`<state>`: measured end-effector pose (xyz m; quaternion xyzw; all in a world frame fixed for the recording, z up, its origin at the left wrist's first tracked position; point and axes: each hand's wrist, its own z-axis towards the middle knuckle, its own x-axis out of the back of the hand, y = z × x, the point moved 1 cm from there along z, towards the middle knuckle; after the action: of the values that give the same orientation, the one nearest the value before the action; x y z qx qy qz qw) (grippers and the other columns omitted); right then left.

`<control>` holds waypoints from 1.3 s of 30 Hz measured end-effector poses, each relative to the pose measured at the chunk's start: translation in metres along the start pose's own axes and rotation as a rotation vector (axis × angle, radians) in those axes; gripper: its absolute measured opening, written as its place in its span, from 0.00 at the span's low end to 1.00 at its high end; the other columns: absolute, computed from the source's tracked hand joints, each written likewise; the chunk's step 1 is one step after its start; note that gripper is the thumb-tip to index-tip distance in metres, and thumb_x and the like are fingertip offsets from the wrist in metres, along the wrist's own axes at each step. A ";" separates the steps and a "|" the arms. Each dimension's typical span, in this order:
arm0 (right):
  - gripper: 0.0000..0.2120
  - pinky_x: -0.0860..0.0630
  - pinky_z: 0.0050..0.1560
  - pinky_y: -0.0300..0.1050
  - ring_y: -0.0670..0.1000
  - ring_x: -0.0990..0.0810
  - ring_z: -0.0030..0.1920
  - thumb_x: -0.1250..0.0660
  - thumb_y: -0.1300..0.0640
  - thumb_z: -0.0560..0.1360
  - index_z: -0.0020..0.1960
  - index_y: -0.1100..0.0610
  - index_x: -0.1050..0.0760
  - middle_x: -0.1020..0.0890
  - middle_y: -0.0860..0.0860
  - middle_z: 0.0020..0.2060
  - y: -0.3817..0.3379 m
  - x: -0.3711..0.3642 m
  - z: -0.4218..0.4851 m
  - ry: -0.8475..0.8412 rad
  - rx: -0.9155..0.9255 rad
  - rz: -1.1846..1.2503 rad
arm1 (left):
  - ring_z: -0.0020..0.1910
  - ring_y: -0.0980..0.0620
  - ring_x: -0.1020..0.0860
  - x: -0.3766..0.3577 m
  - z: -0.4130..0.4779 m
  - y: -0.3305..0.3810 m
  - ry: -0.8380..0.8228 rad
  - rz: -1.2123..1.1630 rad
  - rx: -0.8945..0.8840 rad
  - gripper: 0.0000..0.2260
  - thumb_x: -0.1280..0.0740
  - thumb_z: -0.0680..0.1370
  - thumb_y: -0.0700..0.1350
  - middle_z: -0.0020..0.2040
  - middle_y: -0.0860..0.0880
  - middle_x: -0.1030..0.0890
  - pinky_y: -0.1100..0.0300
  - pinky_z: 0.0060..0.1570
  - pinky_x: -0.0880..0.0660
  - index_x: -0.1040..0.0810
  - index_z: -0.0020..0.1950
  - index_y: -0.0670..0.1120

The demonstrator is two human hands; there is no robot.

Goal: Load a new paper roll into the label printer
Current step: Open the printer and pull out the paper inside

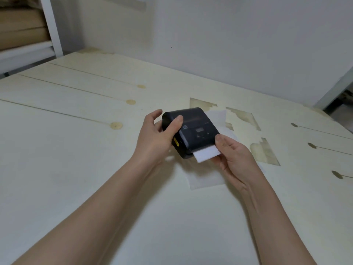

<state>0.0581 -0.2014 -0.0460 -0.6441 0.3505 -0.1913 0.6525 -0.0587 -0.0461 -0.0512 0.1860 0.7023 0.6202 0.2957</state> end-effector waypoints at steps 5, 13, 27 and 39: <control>0.10 0.21 0.57 0.45 0.51 0.14 0.54 0.33 0.61 0.79 0.59 0.58 0.18 0.12 0.52 0.50 0.007 -0.010 -0.008 0.026 -0.039 -0.231 | 0.61 0.56 0.23 0.013 -0.001 -0.003 0.088 0.161 -0.102 0.22 0.29 0.76 0.50 0.61 0.54 0.21 0.48 0.62 0.24 0.27 0.68 0.49; 0.08 0.21 0.51 0.38 0.41 0.14 0.47 0.29 0.55 0.76 0.53 0.47 0.16 0.12 0.42 0.45 0.006 -0.016 -0.019 0.099 0.063 -0.582 | 0.63 0.57 0.24 0.023 0.000 -0.005 0.065 0.299 -0.115 0.24 0.27 0.74 0.52 0.63 0.54 0.21 0.49 0.64 0.26 0.25 0.69 0.52; 0.15 0.23 0.45 0.36 0.40 0.14 0.40 0.38 0.46 0.81 0.46 0.50 0.15 0.12 0.42 0.40 0.004 -0.014 -0.023 0.133 0.065 -0.703 | 0.64 0.67 0.28 0.041 -0.005 0.012 -0.359 0.686 -0.184 0.54 0.17 0.62 0.48 0.73 0.61 0.34 0.66 0.62 0.31 0.47 0.79 0.60; 0.13 0.23 0.42 0.32 0.43 0.14 0.39 0.43 0.45 0.82 0.55 0.46 0.20 0.13 0.44 0.43 0.007 -0.015 -0.019 0.144 0.098 -0.590 | 0.69 0.57 0.29 0.034 -0.001 0.012 -0.162 0.618 -0.210 0.36 0.33 0.74 0.63 0.72 0.55 0.28 0.60 0.63 0.35 0.42 0.78 0.56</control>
<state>0.0333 -0.2040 -0.0483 -0.6707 0.1842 -0.4344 0.5724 -0.0861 -0.0234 -0.0454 0.4075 0.5191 0.7328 0.1660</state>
